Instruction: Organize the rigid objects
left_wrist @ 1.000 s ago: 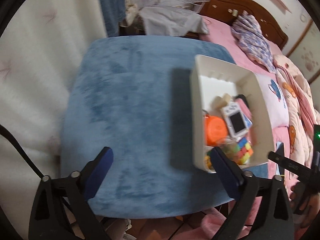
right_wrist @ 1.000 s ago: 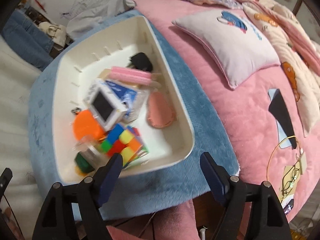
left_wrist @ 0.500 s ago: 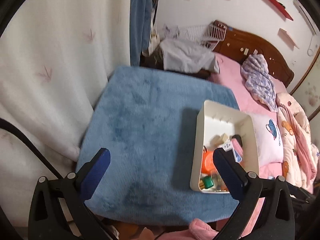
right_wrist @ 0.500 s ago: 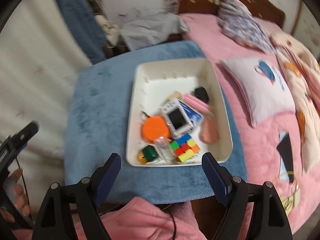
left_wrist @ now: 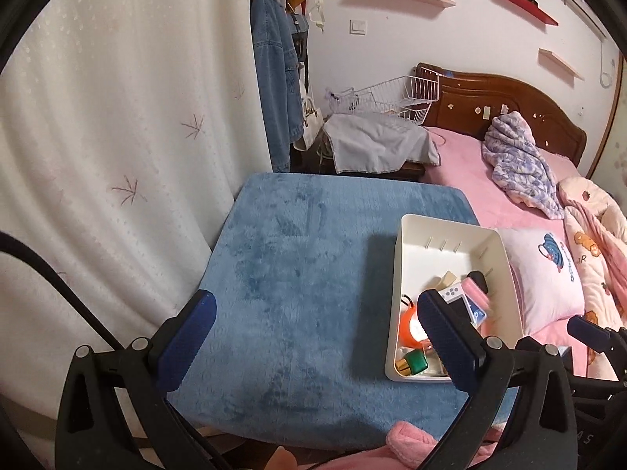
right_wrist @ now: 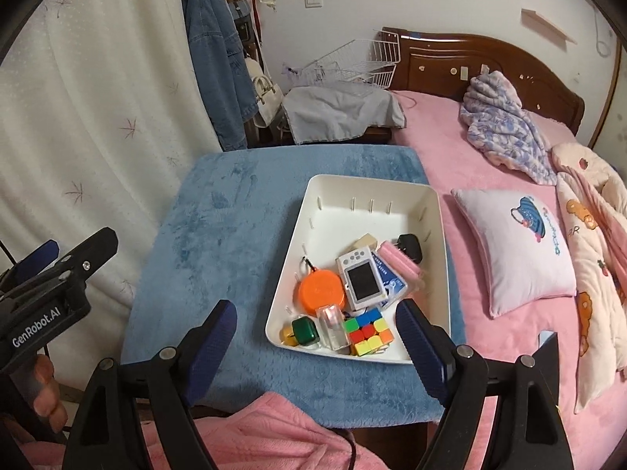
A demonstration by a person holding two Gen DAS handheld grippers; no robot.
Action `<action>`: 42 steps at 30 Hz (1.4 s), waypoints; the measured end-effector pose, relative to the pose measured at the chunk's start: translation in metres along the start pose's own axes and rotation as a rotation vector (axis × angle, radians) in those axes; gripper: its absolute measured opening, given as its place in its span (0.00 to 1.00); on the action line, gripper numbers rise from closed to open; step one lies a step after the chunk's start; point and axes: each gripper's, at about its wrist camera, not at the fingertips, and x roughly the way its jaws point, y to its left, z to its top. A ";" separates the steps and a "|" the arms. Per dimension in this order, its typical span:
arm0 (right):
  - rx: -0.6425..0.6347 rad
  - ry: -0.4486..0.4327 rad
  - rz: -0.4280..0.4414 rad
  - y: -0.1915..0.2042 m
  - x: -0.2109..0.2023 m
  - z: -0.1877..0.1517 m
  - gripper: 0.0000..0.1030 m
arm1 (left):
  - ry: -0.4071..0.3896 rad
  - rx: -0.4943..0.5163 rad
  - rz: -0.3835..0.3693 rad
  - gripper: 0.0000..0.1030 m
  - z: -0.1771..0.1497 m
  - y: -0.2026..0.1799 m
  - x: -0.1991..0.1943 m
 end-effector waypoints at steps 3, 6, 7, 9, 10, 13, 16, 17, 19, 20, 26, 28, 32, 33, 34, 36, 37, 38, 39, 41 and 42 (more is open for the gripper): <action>-0.008 -0.018 -0.001 0.000 -0.006 -0.004 0.85 | 0.003 0.001 0.002 0.99 -0.005 -0.003 -0.003; -0.025 -0.031 -0.006 0.002 -0.010 -0.006 1.00 | 0.010 0.015 -0.006 0.99 -0.007 -0.008 -0.004; -0.029 -0.035 -0.008 0.002 -0.012 -0.007 1.00 | 0.008 0.021 -0.008 0.99 -0.008 -0.010 -0.006; -0.031 -0.037 -0.010 0.002 -0.013 -0.008 1.00 | -0.002 0.035 -0.008 0.99 -0.009 -0.014 -0.009; -0.029 -0.036 -0.011 0.002 -0.013 -0.009 1.00 | -0.005 0.037 -0.010 0.99 -0.009 -0.015 -0.010; -0.027 -0.039 -0.015 0.001 -0.014 -0.010 1.00 | -0.005 0.044 -0.013 0.99 -0.009 -0.018 -0.010; -0.035 -0.035 -0.014 0.002 -0.015 -0.011 1.00 | -0.006 0.047 -0.020 0.99 -0.009 -0.019 -0.009; -0.041 -0.032 -0.014 0.002 -0.015 -0.011 1.00 | -0.007 0.048 -0.022 0.99 -0.009 -0.019 -0.010; -0.048 -0.034 -0.012 0.003 -0.016 -0.011 1.00 | -0.011 0.055 -0.026 0.99 -0.008 -0.021 -0.010; -0.051 -0.035 -0.012 0.004 -0.017 -0.011 1.00 | -0.013 0.058 -0.026 0.99 -0.008 -0.021 -0.010; -0.059 -0.034 -0.009 0.006 -0.016 -0.011 1.00 | -0.019 0.057 -0.024 0.99 -0.008 -0.020 -0.011; -0.061 -0.034 -0.007 0.007 -0.015 -0.010 1.00 | -0.019 0.058 -0.025 0.99 -0.008 -0.020 -0.011; -0.065 -0.032 -0.006 0.010 -0.014 -0.010 1.00 | -0.020 0.058 -0.025 0.99 -0.008 -0.019 -0.011; -0.066 -0.033 -0.006 0.010 -0.013 -0.010 1.00 | -0.020 0.058 -0.025 0.99 -0.008 -0.020 -0.011; -0.067 -0.033 -0.006 0.011 -0.014 -0.010 1.00 | -0.020 0.059 -0.025 0.99 -0.008 -0.019 -0.011; -0.065 -0.033 -0.006 0.011 -0.014 -0.010 1.00 | -0.019 0.060 -0.027 0.99 -0.007 -0.018 -0.011; -0.065 -0.033 -0.006 0.011 -0.014 -0.010 1.00 | -0.020 0.058 -0.025 0.99 -0.008 -0.020 -0.011; -0.064 -0.032 -0.006 0.011 -0.013 -0.010 1.00 | -0.020 0.060 -0.025 0.99 -0.007 -0.018 -0.011; -0.062 -0.030 -0.005 0.011 -0.013 -0.010 1.00 | -0.019 0.059 -0.025 0.99 -0.007 -0.019 -0.011; -0.059 -0.025 -0.003 0.012 -0.013 -0.010 1.00 | -0.020 0.058 -0.025 0.99 -0.008 -0.019 -0.012; -0.058 -0.023 -0.002 0.012 -0.013 -0.010 1.00 | -0.021 0.058 -0.025 0.99 -0.007 -0.019 -0.012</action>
